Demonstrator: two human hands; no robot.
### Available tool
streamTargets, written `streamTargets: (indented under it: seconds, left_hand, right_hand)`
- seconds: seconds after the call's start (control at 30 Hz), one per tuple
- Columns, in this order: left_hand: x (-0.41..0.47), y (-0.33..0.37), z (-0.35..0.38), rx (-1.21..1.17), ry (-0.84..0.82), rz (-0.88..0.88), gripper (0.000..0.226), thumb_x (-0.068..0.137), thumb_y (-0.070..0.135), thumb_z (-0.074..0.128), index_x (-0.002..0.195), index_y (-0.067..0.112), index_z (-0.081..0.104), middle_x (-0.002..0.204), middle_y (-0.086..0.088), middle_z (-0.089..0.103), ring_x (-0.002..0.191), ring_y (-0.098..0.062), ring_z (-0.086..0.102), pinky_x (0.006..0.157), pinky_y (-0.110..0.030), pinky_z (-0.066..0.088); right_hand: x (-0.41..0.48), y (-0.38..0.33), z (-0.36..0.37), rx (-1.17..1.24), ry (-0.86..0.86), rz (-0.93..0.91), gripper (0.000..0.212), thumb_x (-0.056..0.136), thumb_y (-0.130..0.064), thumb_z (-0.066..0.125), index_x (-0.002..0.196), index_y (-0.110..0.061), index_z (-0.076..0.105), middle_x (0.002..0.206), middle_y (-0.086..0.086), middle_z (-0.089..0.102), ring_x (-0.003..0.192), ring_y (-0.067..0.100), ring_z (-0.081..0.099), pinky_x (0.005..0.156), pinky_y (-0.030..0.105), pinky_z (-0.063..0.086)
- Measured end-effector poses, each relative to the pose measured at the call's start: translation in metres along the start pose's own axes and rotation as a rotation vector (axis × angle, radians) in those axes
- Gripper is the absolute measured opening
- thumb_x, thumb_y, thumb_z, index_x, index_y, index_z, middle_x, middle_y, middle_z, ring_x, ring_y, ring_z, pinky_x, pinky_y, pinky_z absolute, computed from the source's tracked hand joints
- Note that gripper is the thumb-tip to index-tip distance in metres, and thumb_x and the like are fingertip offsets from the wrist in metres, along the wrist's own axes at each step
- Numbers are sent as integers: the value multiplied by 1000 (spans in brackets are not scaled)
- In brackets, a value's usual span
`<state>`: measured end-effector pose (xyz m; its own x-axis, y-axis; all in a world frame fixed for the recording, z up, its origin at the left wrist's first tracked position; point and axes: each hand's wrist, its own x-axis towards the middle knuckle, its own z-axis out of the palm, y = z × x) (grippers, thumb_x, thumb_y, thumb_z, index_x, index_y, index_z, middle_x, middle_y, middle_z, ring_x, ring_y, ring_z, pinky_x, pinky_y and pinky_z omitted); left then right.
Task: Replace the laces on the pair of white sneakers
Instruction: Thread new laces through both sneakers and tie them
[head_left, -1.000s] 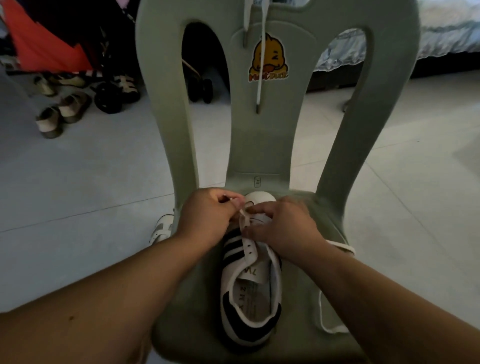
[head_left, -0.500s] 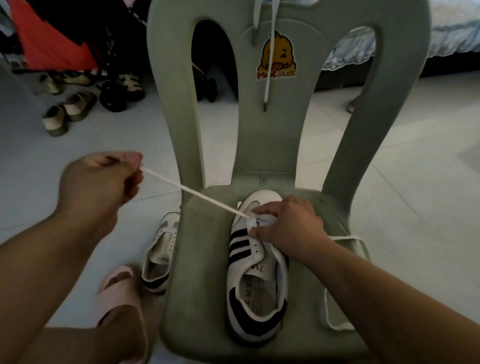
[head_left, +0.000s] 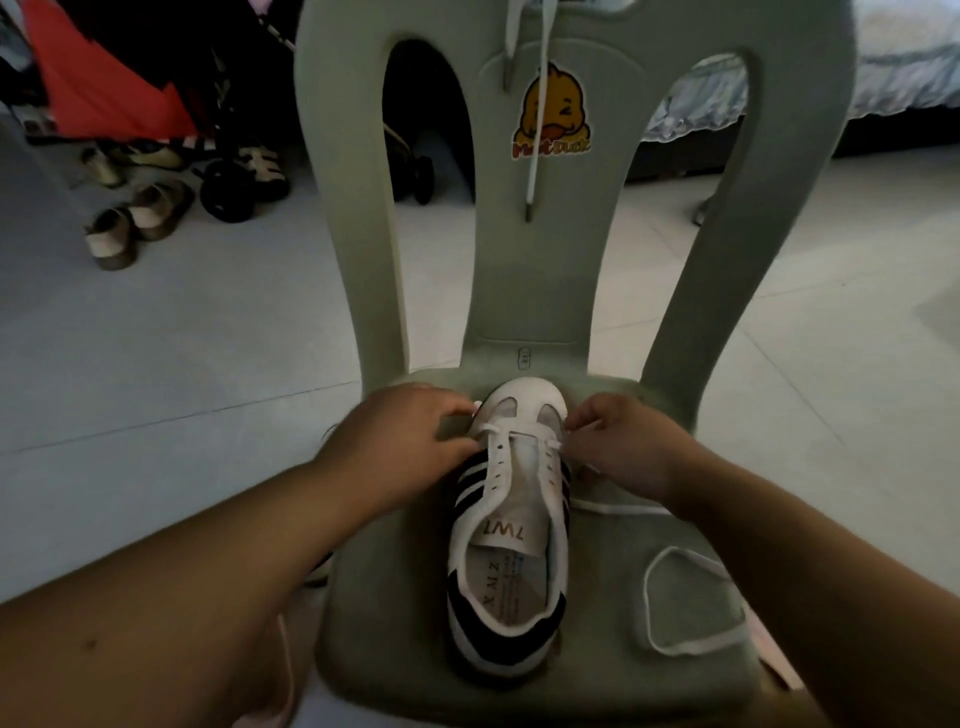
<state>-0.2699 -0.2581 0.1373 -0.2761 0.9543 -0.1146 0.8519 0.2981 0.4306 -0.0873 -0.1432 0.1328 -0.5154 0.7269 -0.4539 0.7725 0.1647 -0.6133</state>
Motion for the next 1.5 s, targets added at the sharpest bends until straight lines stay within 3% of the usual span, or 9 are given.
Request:
streamTargets:
  seconds: [0.23, 0.37, 0.57, 0.83, 0.97, 1.1, 1.17, 1.33, 1.5]
  left_hand:
    - [19, 17, 15, 80, -62, 95, 22, 91, 35, 56, 109, 30, 68, 97, 5, 53, 89, -13, 53, 76, -27, 44]
    - [24, 21, 17, 146, -87, 80, 20, 95, 27, 47, 105, 20, 62, 101, -1, 52, 88, -18, 52, 74, -30, 43]
    - [25, 25, 17, 107, -167, -14, 14, 96, 15, 42, 103, 11, 52, 101, -7, 60, 88, -22, 55, 67, -27, 35]
    - [27, 23, 8, -5, -131, -77, 13, 91, 31, 54, 86, 29, 66, 87, 6, 65, 81, -11, 58, 73, -29, 48]
    - [30, 22, 8, -142, -156, -258, 18, 89, 26, 58, 80, 14, 68, 82, -3, 66, 77, -18, 60, 69, -30, 48]
    - [27, 16, 1, -678, -329, -634, 20, 88, 17, 60, 71, 7, 60, 57, -5, 54, 50, -18, 47, 54, -27, 40]
    - [26, 13, 0, -680, -390, -600, 23, 90, 17, 58, 69, 10, 58, 53, -1, 47, 49, -16, 42, 56, -27, 37]
    - [22, 17, 0, -546, -357, -390, 15, 95, 17, 54, 92, 12, 67, 72, -4, 61, 58, -13, 52, 51, -20, 43]
    - [18, 14, -8, -421, -281, -321, 10, 90, 23, 62, 83, 20, 68, 68, 6, 59, 52, -4, 45, 39, -14, 30]
  right_hand:
    - [-5, 1, 2, -37, 55, -103, 5, 82, -29, 72, 82, -26, 68, 80, -9, 68, 74, 4, 63, 63, 17, 47]
    - [-2, -3, 6, -70, 70, -94, 11, 82, -32, 72, 88, -22, 73, 85, -9, 69, 78, 5, 62, 70, 20, 49]
    - [-1, -6, 7, -96, 98, -115, 4, 82, -28, 72, 83, -24, 72, 73, -14, 62, 68, -2, 55, 56, 11, 38]
    - [0, -7, 7, -151, 71, -138, 7, 88, -27, 65, 89, -24, 71, 84, -9, 68, 76, 2, 60, 64, 14, 43]
    - [0, -8, 12, -195, 94, -174, 7, 90, -25, 62, 89, -24, 69, 76, -13, 61, 70, 0, 56, 63, 15, 43]
    - [0, -7, 15, -175, 98, -188, 8, 91, -25, 61, 86, -26, 67, 75, -13, 61, 72, 3, 57, 63, 15, 43]
    - [-1, -9, 14, -128, 100, -203, 6, 90, -30, 61, 94, -29, 66, 84, -13, 62, 78, 5, 59, 66, 17, 43]
    - [0, -29, 24, -149, -3, -235, 56, 70, -56, 73, 123, -44, 58, 109, -7, 48, 103, 12, 52, 87, 27, 46]
    - [9, -33, 30, -231, 22, -242, 47, 72, -47, 73, 118, -47, 61, 115, -4, 53, 105, 16, 54, 94, 30, 46]
